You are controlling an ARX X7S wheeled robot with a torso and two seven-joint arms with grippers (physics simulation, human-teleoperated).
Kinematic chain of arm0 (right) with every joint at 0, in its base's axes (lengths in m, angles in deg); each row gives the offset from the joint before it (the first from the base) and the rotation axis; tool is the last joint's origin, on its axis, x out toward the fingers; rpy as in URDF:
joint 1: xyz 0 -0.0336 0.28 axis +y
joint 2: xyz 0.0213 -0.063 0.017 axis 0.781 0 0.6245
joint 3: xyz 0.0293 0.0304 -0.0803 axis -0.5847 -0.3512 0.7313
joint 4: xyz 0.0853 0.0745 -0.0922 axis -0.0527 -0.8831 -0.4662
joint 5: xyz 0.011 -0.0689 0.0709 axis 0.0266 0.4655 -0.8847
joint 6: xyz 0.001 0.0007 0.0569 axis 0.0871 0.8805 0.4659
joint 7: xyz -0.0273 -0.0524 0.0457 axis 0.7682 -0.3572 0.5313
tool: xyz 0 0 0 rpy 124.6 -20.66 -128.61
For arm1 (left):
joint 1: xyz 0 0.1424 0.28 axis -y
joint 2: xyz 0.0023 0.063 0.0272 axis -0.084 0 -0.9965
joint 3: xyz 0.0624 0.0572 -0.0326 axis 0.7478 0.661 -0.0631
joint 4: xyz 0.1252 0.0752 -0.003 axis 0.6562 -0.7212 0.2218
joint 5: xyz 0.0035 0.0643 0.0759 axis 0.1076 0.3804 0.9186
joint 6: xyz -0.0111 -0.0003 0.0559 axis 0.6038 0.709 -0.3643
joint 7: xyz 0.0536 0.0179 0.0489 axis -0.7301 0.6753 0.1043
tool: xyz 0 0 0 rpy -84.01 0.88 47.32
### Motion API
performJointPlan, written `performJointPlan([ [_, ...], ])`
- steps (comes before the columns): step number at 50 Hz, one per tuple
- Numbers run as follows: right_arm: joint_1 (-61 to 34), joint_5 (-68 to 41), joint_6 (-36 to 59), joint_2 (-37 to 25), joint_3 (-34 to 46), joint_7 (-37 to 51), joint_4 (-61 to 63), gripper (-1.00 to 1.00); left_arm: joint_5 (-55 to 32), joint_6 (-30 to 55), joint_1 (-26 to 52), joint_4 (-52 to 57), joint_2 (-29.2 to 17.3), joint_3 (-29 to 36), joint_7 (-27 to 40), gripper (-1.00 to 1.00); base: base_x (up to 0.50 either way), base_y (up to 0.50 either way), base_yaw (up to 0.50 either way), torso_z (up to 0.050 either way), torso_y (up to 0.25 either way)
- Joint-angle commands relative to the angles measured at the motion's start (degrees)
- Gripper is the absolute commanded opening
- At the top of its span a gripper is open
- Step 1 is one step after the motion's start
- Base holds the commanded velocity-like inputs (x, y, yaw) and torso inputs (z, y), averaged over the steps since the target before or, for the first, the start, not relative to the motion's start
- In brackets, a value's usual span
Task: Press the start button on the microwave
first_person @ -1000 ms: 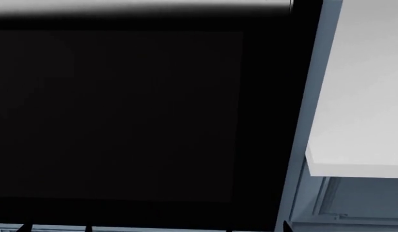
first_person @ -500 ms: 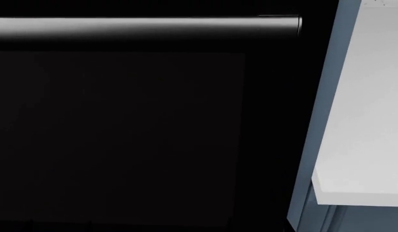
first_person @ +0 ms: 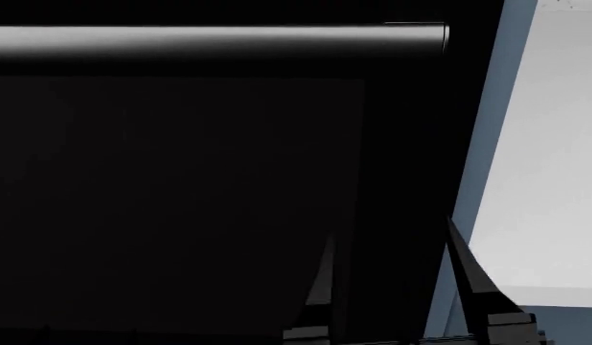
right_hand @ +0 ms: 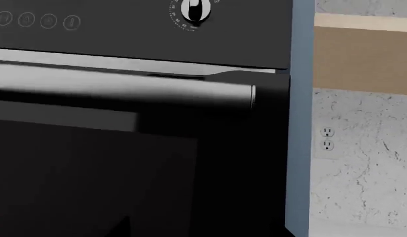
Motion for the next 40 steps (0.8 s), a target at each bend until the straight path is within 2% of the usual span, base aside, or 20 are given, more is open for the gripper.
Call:
performJointPlan([
  [1, -5.92, -0.10, 5.64, -2.29, -0.64, -1.45, 8.17, 1.00, -0.08, -0.24, 0.05, -0.35, -0.28, 0.42, 0.30, 1.00, 0.00, 0.00, 0.00, 0.000, 0.000],
  [8, -12.67, -0.61, 13.27, -3.02, -1.56, -1.94, 12.37, 1.00, -0.38, -1.10, -0.02, -0.73, -0.31, 0.54, 0.34, 1.00, 0.00, 0.00, 0.00, 0.000, 0.000],
  [11, -17.62, -2.84, 20.80, -2.81, -2.51, -2.23, 14.66, 1.00, -0.49, -1.50, -0.11, -1.09, -0.32, 0.52, 0.43, 1.00, 0.00, 0.00, 0.00, 0.000, 0.000],
  [17, -26.36, -3.56, 29.66, -3.35, -2.24, -3.04, 17.18, 1.00, -0.73, -1.62, -0.38, -1.15, -0.54, 0.59, 0.56, 1.00, 0.00, 0.00, 0.00, 0.000, 0.000],
  [23, -35.04, -7.61, 35.78, -2.01, -4.67, -4.25, 16.27, 1.00, -0.80, -1.42, -0.27, -0.67, -0.77, 0.78, 0.71, 1.00, 0.00, 0.00, 0.00, 0.000, 0.000],
  [33, -48.61, -10.11, 44.85, -1.88, -4.37, -5.52, 15.34, 1.00, -1.25, -1.70, -0.11, -0.66, -1.13, 0.79, 0.79, 1.00, 0.00, 0.00, 0.00, 0.000, 0.000],
  [34, -50.17, -10.27, 45.59, -2.01, -4.07, -5.84, 15.17, -1.00, -1.36, -1.70, -0.11, -0.58, -1.17, 0.73, 0.82, 1.00, 0.00, 0.00, 0.00, 0.000, 0.000],
  [40, -58.24, -12.56, 50.69, -1.45, -5.19, -6.89, 13.26, -1.00, -1.51, -1.56, -0.14, -0.42, -1.31, 0.84, 1.03, 1.00, 0.00, 0.00, 0.00, 0.000, 0.000],
])
